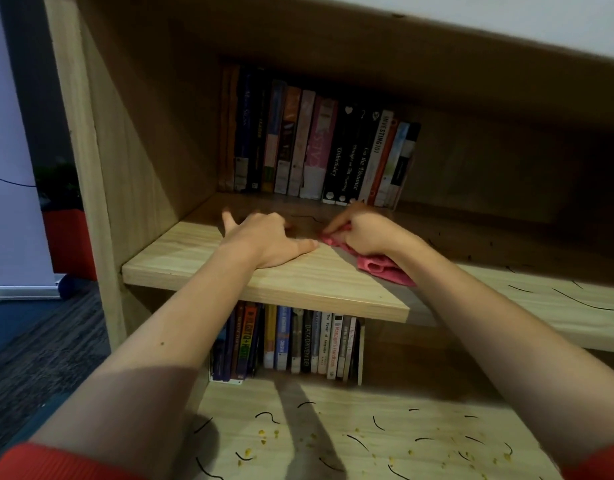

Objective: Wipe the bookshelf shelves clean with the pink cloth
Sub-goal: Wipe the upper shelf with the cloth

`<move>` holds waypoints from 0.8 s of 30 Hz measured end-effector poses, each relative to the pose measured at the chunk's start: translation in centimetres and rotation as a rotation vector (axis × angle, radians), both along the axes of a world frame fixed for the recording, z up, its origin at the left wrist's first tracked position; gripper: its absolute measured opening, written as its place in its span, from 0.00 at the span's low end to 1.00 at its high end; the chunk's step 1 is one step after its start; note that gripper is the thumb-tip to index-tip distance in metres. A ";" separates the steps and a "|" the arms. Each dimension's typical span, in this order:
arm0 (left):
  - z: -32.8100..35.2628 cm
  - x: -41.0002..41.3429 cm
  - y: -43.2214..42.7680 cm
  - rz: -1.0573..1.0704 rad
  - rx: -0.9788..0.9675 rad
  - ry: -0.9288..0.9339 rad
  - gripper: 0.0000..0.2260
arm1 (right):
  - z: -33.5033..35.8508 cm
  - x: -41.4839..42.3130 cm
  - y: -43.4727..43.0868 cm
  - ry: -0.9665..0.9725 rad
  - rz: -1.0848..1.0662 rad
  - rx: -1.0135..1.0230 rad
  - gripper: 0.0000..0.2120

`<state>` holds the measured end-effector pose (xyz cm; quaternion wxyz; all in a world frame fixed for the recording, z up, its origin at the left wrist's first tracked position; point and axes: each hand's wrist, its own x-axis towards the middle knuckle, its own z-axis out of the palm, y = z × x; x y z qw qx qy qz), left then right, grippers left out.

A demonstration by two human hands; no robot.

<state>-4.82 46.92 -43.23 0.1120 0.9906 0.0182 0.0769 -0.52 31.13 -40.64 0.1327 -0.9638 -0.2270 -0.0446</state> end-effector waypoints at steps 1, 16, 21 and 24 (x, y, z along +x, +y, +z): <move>0.0 -0.1 0.0 0.005 -0.001 0.002 0.36 | 0.0 -0.1 0.0 0.002 0.015 0.002 0.13; -0.1 0.0 0.0 0.001 -0.029 -0.006 0.35 | 0.6 0.7 0.1 0.027 0.016 -0.033 0.14; -0.1 0.2 0.0 0.006 -0.027 -0.008 0.36 | 0.2 1.5 1.1 0.002 -0.003 0.028 0.13; -0.1 0.2 0.1 -0.004 -0.039 -0.009 0.36 | 0.0 -0.7 -0.9 0.008 0.065 0.004 0.12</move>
